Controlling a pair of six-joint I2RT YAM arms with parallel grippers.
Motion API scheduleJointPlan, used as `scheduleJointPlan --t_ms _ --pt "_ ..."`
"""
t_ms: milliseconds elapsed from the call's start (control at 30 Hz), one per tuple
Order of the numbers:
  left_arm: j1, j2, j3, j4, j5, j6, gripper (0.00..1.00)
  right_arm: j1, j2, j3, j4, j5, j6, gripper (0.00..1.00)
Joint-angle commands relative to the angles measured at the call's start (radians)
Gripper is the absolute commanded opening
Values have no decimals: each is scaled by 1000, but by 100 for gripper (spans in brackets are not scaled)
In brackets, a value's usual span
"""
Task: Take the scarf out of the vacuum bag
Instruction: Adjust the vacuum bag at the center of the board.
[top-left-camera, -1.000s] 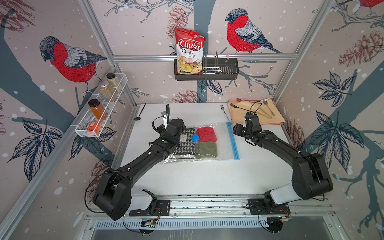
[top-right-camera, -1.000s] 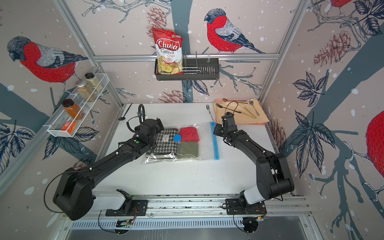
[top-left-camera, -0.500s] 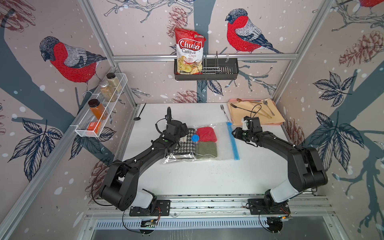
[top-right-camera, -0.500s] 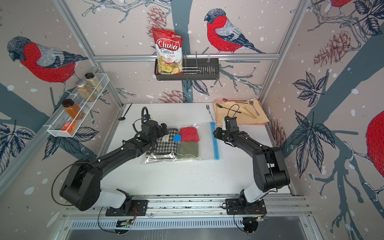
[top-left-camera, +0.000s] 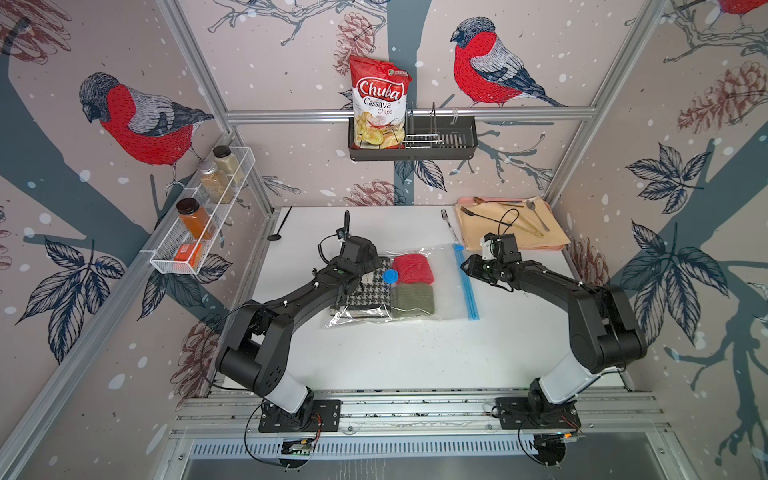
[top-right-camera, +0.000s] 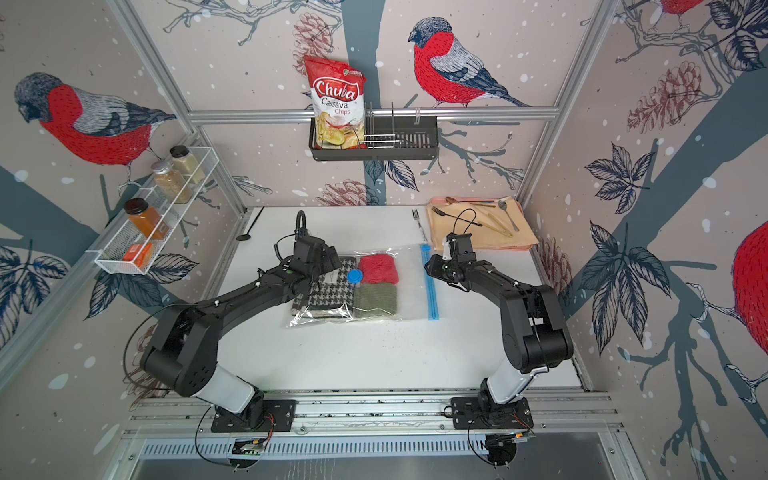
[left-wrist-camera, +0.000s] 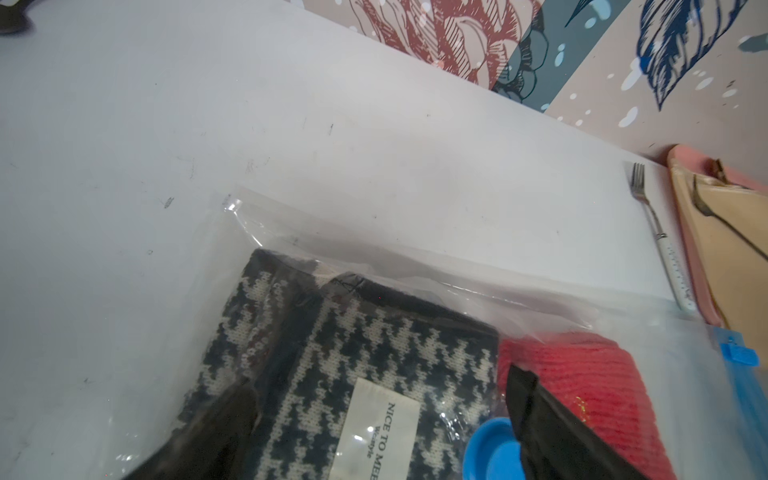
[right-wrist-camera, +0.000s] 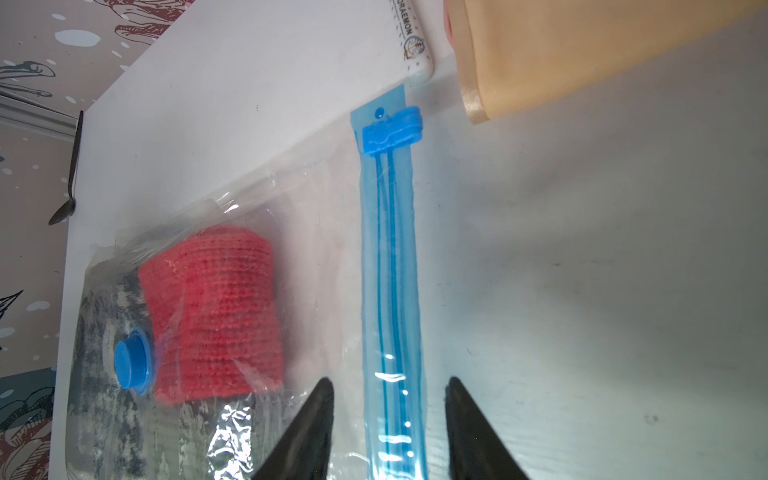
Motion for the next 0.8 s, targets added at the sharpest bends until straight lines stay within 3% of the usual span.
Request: scheduleJointPlan --t_ms 0,67,233,367,600,733,767 --pt "1 10 62 -130 -82 -24 96 -3 10 8 -11 -9 8 45" --pt "14 -24 65 -148 -103 -9 96 -4 9 5 -7 -17 8 45" --pt "114 -137 -2 -130 -5 -11 95 -10 14 1 -2 -38 16 45" --pt "252 -225 -85 -169 146 -50 82 -16 8 -9 -5 -32 27 45" --pt "451 -294 -206 -85 435 -50 71 -27 -6 -45 19 -69 48 45" --pt "512 -273 -221 -64 532 -45 70 -50 -18 -94 75 -145 71 47" --pt "519 -264 -221 -48 563 -44 66 -55 -17 -98 81 -151 74 47"
